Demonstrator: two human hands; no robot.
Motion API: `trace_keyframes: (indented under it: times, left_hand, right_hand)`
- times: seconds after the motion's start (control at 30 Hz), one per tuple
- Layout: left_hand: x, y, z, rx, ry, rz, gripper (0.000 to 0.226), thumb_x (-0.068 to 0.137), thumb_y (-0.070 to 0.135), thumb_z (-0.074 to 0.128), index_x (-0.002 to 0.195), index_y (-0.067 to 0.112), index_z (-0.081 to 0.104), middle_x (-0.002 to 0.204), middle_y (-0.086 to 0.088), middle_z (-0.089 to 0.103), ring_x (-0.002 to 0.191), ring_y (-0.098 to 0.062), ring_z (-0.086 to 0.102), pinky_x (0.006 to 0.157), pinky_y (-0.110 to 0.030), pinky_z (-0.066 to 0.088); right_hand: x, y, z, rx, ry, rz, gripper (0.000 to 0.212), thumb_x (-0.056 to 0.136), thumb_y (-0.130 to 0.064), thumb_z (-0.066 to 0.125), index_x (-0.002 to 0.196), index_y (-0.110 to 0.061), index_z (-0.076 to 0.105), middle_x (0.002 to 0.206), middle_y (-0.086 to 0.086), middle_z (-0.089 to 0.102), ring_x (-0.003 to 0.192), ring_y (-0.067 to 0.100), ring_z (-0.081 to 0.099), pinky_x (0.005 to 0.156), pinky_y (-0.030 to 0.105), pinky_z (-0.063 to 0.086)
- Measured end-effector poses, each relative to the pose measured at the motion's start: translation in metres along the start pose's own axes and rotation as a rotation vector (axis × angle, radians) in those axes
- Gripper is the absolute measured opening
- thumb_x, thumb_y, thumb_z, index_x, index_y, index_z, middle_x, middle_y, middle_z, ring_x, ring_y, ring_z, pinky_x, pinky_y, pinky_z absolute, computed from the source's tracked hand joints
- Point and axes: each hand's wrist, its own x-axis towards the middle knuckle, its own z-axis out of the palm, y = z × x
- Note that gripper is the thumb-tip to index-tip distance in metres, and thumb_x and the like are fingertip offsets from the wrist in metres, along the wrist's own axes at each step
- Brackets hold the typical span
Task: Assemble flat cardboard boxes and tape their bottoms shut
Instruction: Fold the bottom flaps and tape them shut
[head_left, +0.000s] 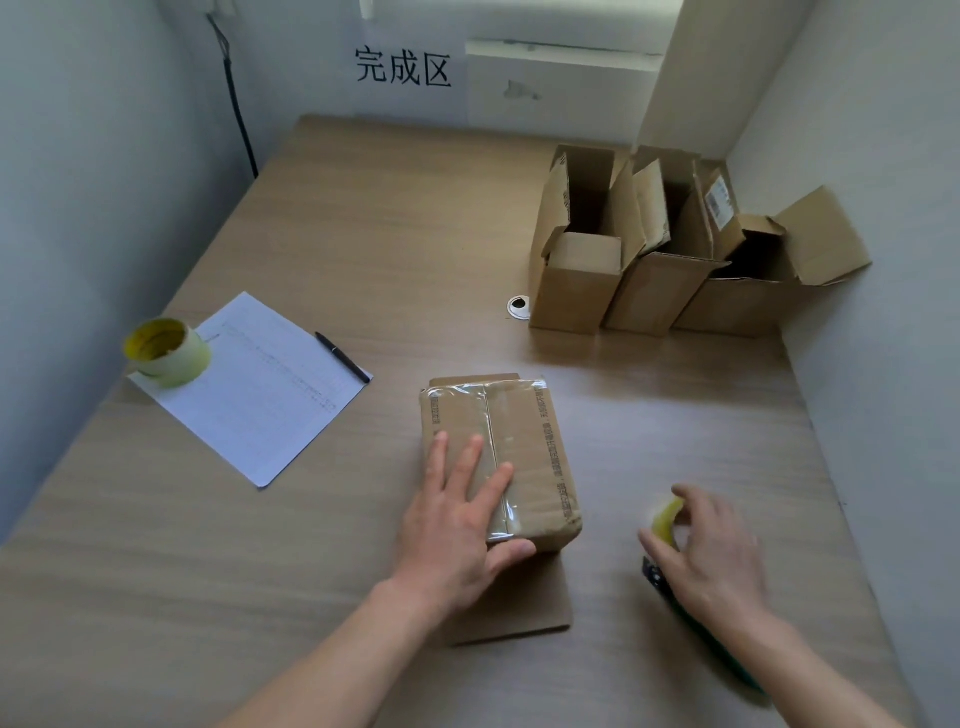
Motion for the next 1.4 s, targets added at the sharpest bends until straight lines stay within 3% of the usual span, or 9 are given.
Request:
trace_keyframes:
  times: [0.07, 0.17, 0.4, 0.53, 0.67, 0.83, 1.03, 1.2, 1.4]
  left_hand:
    - [0.0, 0.001, -0.001, -0.003, 0.027, -0.004, 0.092, 0.07, 0.09, 0.019, 0.149, 0.043, 0.026, 0.163, 0.005, 0.006, 0.148, -0.028, -0.016, 0.113, -0.042, 0.03]
    - [-0.001, 0.004, -0.001, -0.06, 0.129, 0.011, 0.073, 0.082, 0.079, 0.028, 0.139, 0.038, 0.049, 0.157, 0.001, 0.031, 0.149, -0.033, 0.013, 0.103, -0.045, 0.043]
    - [-0.002, 0.004, 0.02, -0.504, 0.523, -0.105, 0.059, 0.093, 0.043, 0.049, 0.142, 0.011, 0.047, 0.153, -0.013, 0.035, 0.144, -0.027, 0.028, 0.117, -0.034, 0.025]
    - [-0.004, 0.011, 0.02, -0.789, 0.496, -0.393, 0.069, 0.087, 0.042, 0.055, 0.147, 0.011, 0.038, 0.153, -0.014, 0.035, 0.142, -0.024, 0.034, 0.113, -0.018, 0.023]
    - [-0.006, 0.0, 0.022, -0.546, 0.308, -0.284, 0.071, 0.088, 0.058, 0.041, 0.148, 0.021, 0.038, 0.155, -0.019, 0.029, 0.136, -0.033, 0.043, 0.097, -0.039, 0.046]
    - [-0.006, -0.01, 0.021, -0.486, 0.226, -0.234, 0.098, 0.074, 0.087, 0.029, 0.151, 0.027, 0.028, 0.158, -0.016, 0.022, 0.139, -0.032, 0.039, 0.099, -0.04, 0.045]
    - [-0.005, -0.008, 0.019, -0.688, 0.28, -0.277, 0.083, 0.091, 0.053, 0.054, 0.149, 0.032, -0.002, 0.16, 0.007, 0.017, 0.145, -0.01, 0.024, 0.105, -0.004, 0.012]
    - [0.0, -0.006, 0.008, -0.683, 0.097, -0.496, 0.091, 0.091, 0.058, 0.049, 0.152, 0.032, -0.014, 0.162, 0.003, 0.016, 0.144, -0.022, 0.029, 0.111, -0.03, 0.027]
    - [0.047, 0.003, -0.011, 0.034, -0.008, -0.019, 0.084, 0.086, 0.073, 0.022, 0.15, 0.036, -0.018, 0.158, 0.007, -0.031, 0.143, -0.026, -0.032, 0.114, -0.061, 0.001]
  right_hand:
    - [-0.007, -0.031, -0.003, 0.131, 0.202, -0.203, 0.059, 0.08, -0.046, 0.069, 0.128, -0.014, 0.057, 0.122, 0.01, 0.056, 0.115, 0.028, 0.051, 0.097, 0.041, 0.039]
    - [-0.014, -0.083, 0.013, 0.328, 0.05, -0.383, 0.065, 0.088, -0.053, 0.049, 0.144, -0.02, 0.046, 0.148, 0.009, 0.041, 0.138, 0.02, 0.036, 0.112, 0.03, 0.027]
    - [-0.017, -0.116, 0.057, 0.891, -0.005, -0.049, 0.038, 0.104, -0.026, 0.042, 0.14, -0.037, 0.042, 0.14, -0.023, 0.047, 0.133, -0.004, 0.044, 0.107, 0.009, 0.031]
    - [-0.019, -0.116, 0.067, 0.935, 0.038, 0.029, 0.052, 0.099, -0.041, 0.032, 0.143, -0.02, 0.05, 0.143, -0.01, 0.051, 0.134, 0.003, 0.045, 0.112, 0.018, 0.032]
    - [-0.02, -0.117, 0.065, 0.774, 0.086, -0.054, 0.053, 0.096, -0.046, 0.025, 0.138, -0.028, 0.051, 0.126, -0.029, 0.054, 0.111, -0.013, 0.051, 0.09, -0.002, 0.034]
    - [-0.014, -0.107, 0.057, 0.779, -0.017, -0.138, 0.044, 0.095, -0.054, 0.027, 0.135, -0.044, 0.042, 0.123, -0.043, 0.051, 0.114, -0.02, 0.048, 0.088, -0.001, 0.034]
    - [-0.009, -0.101, 0.056, 0.941, -0.256, -0.084, 0.05, 0.096, -0.055, 0.031, 0.143, -0.041, 0.039, 0.141, -0.03, 0.047, 0.134, -0.007, 0.038, 0.112, 0.016, 0.029]
    - [0.0, -0.093, 0.045, 0.898, -0.475, 0.008, 0.041, 0.101, -0.052, 0.034, 0.139, -0.043, 0.044, 0.142, -0.02, 0.05, 0.134, -0.002, 0.041, 0.116, 0.027, 0.031]
    - [0.0, -0.098, 0.032, 0.633, -0.389, -0.126, 0.053, 0.105, -0.033, 0.038, 0.155, -0.031, 0.022, 0.152, -0.012, 0.04, 0.137, 0.01, 0.042, 0.114, 0.037, 0.034]
